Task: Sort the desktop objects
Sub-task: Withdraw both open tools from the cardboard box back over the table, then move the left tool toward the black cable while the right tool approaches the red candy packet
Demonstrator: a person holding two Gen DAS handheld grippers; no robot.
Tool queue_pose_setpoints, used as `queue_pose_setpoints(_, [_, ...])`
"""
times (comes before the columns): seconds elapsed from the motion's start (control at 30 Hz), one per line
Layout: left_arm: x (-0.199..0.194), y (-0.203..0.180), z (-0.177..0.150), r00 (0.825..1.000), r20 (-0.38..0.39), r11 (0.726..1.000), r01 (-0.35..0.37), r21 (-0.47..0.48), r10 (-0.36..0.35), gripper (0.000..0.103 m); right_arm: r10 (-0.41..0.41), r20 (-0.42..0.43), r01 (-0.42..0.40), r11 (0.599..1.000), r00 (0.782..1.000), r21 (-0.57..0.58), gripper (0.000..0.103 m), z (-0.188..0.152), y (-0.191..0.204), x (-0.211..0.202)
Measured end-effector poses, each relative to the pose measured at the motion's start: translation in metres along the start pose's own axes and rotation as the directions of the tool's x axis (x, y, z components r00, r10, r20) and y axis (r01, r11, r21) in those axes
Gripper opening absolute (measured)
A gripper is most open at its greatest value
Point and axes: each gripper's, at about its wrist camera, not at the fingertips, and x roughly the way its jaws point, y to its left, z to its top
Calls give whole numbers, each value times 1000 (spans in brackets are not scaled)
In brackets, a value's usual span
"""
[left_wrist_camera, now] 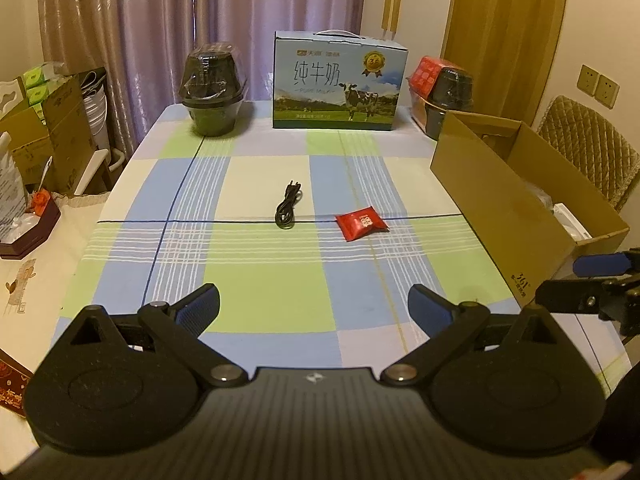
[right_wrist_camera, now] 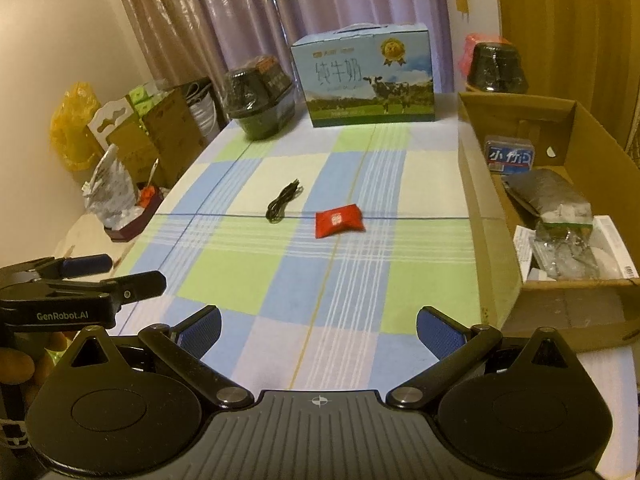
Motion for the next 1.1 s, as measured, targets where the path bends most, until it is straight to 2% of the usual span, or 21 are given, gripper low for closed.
queue_pose_setpoints(0.53, [32, 19, 10, 999, -31, 1000, -17, 16, 17, 99, 7, -45, -9, 1000, 999, -24, 101, 11, 0, 50])
queue_pose_setpoints(0.77, [67, 30, 24, 999, -41, 999, -20, 42, 22, 99, -5, -51, 2, 998, 999, -66, 101, 22, -3, 84])
queue_pose_setpoints(1.1, [137, 51, 50, 1000, -24, 995, -6, 98, 9, 97, -5, -1, 5, 994, 1000, -110, 101, 38, -10, 148])
